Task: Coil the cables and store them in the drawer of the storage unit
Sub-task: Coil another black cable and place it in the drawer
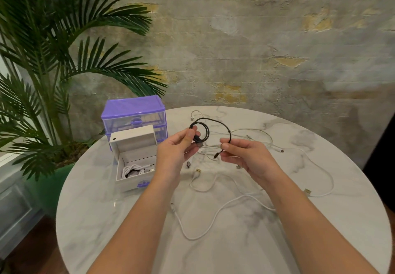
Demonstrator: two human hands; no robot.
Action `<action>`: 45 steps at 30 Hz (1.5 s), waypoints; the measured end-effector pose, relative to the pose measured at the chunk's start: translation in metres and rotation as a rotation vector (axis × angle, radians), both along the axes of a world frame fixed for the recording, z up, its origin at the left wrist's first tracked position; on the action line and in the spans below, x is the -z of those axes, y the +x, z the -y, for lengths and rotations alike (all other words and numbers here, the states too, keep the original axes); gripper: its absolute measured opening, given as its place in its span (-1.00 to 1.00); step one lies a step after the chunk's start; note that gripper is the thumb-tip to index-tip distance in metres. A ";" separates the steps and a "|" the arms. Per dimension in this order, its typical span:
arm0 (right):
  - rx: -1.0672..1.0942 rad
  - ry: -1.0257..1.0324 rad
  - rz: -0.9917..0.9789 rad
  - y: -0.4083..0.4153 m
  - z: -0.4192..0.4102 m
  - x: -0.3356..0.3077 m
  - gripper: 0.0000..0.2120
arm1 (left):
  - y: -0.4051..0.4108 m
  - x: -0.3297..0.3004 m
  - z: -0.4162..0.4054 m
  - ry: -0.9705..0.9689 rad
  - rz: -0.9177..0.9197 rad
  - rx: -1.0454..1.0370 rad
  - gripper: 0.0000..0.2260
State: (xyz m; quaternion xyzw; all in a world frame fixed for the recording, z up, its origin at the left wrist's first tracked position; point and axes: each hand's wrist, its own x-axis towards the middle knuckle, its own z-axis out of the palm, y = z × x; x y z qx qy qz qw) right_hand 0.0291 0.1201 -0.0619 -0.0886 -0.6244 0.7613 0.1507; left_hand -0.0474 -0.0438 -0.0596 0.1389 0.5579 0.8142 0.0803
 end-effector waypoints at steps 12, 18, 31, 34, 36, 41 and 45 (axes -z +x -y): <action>-0.052 -0.416 -0.118 -0.004 0.002 -0.001 -0.81 | 0.011 0.002 -0.009 -0.138 -0.027 0.098 -0.85; -0.031 -0.453 -0.108 -0.007 -0.001 0.002 -0.83 | 0.017 0.001 -0.011 -0.177 -0.004 0.152 -0.87; -0.171 -0.045 -0.009 -0.002 0.015 -0.005 -0.69 | 0.015 0.001 -0.009 -0.179 -0.026 0.064 -0.81; -0.132 0.048 -0.044 -0.001 0.018 -0.003 -0.62 | 0.015 0.001 -0.010 -0.164 -0.037 0.026 -0.82; -0.062 0.180 -0.012 -0.001 0.019 -0.003 -0.65 | 0.012 0.000 -0.009 -0.132 -0.030 -0.019 -0.84; 0.142 0.503 0.063 -0.006 0.014 0.004 -0.78 | 0.002 0.000 -0.004 -0.047 -0.015 -0.092 -0.86; 0.286 0.717 0.179 -0.006 0.005 0.011 -0.80 | -0.001 -0.001 -0.001 0.007 -0.004 -0.176 -0.86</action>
